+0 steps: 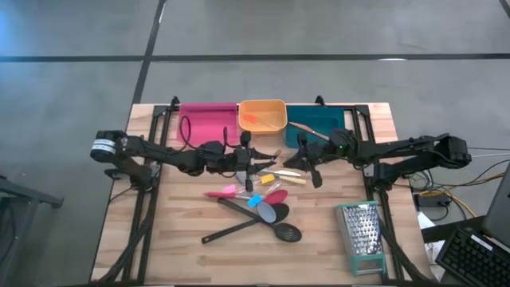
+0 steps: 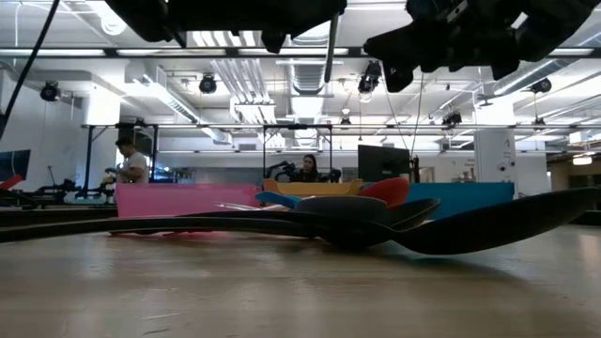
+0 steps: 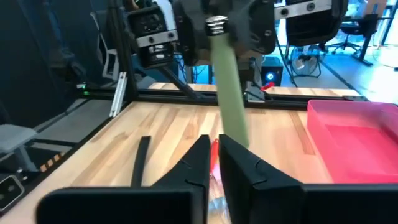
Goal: Pick & Place Kitchen Items
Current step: Put the green knife into the blue bin
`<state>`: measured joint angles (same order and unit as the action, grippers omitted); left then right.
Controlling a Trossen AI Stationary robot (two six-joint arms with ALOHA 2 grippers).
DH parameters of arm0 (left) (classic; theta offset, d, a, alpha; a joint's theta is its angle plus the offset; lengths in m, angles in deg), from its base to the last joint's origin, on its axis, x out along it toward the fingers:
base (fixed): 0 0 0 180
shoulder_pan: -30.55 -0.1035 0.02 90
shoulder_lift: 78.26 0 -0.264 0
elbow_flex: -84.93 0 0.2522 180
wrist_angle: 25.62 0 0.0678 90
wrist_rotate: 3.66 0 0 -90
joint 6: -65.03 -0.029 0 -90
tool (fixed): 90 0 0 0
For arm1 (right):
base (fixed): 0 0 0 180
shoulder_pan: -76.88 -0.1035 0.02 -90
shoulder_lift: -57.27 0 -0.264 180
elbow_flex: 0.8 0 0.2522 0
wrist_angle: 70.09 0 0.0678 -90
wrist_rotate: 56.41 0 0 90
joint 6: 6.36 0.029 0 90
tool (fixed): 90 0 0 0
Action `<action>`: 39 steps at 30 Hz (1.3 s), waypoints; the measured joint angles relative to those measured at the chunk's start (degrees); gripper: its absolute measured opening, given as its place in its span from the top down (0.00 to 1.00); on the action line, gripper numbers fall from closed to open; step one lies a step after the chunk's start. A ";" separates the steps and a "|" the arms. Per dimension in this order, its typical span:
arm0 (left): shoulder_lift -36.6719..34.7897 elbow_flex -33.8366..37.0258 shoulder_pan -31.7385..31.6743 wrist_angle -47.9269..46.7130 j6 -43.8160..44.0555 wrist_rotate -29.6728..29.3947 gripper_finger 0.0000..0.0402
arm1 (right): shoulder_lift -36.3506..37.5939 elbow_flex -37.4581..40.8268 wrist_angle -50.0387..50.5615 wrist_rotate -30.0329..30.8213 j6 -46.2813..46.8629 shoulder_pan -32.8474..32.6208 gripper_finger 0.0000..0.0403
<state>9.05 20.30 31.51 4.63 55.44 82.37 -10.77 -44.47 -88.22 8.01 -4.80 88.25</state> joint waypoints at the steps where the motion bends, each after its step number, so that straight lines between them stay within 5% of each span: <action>1: 0.00 -0.13 -0.06 0.08 0.03 0.01 0.88 | -0.39 -0.32 0.06 0.00 -0.01 0.00 0.89; 11: 0.02 -0.55 -0.14 0.15 0.13 0.07 0.88 | -4.59 -5.59 -0.07 0.04 -0.12 -0.03 0.63; 20: 0.02 -0.55 -0.23 0.14 0.16 0.15 0.88 | -11.28 -11.53 0.03 0.02 1.57 -0.66 0.54; 25: 0.02 -0.52 -0.25 -0.26 0.18 0.09 0.88 | -14.25 -13.80 0.15 -0.05 2.60 -0.66 0.63; 30: 0.02 -0.50 -0.29 -0.55 1.86 -0.35 0.88 | -13.36 -13.79 1.93 -0.61 1.06 -0.72 0.88; 35: 0.02 -0.53 -0.51 -1.41 3.17 0.01 0.87 | -11.57 -13.67 4.53 0.32 0.12 -1.07 0.88; 39: -0.30 -0.51 -0.58 -3.84 2.40 -0.97 0.75 | -9.46 -13.53 6.65 0.22 1.11 -1.00 0.88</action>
<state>8.75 19.79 30.93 0.79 57.84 81.40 -20.23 -58.00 -81.57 8.23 -3.69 87.25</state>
